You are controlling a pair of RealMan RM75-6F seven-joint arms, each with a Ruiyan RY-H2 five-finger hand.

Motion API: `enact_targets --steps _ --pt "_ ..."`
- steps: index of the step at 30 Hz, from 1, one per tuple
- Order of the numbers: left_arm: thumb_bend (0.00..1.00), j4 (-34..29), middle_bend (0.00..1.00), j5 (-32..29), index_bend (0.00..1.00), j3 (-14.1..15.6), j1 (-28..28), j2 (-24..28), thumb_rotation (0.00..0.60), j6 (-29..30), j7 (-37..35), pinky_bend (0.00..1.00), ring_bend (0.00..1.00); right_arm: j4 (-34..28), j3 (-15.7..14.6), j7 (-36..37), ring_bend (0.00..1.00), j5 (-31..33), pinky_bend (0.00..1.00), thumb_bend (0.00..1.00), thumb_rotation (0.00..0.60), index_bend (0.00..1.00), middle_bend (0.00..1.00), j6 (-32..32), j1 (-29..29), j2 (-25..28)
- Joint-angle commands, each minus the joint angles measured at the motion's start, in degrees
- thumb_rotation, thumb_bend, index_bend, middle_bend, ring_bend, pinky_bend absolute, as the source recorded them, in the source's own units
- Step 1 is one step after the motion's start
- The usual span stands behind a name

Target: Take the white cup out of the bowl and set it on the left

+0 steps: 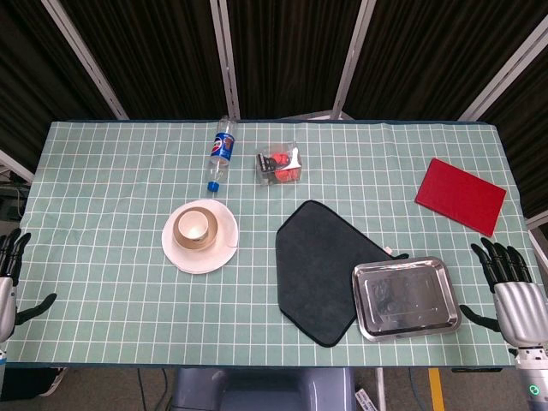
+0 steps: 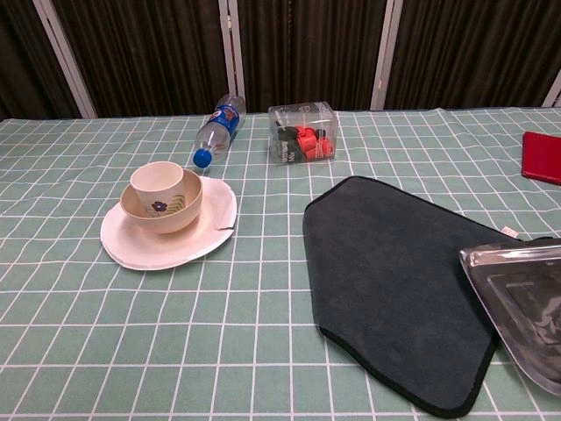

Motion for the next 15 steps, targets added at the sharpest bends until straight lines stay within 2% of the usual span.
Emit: enact_targets --steps 1,15 --pt "0.08 0.0 0.00 0.0 0.00 0.0 0.0 0.0 0.600 0.0 0.0 0.00 0.00 -0.1 0.0 0.0 0.00 0.0 0.00 0.04 0.600 0.04 0.00 0.0 0.0 0.0" --pt "0.08 0.6 0.00 -0.3 0.00 0.1 -0.9 -0.5 0.600 -1.9 0.3 0.00 0.00 -0.3 0.2 0.2 0.00 0.5 0.00 0.04 0.600 0.04 0.00 -0.2 0.0 0.2"
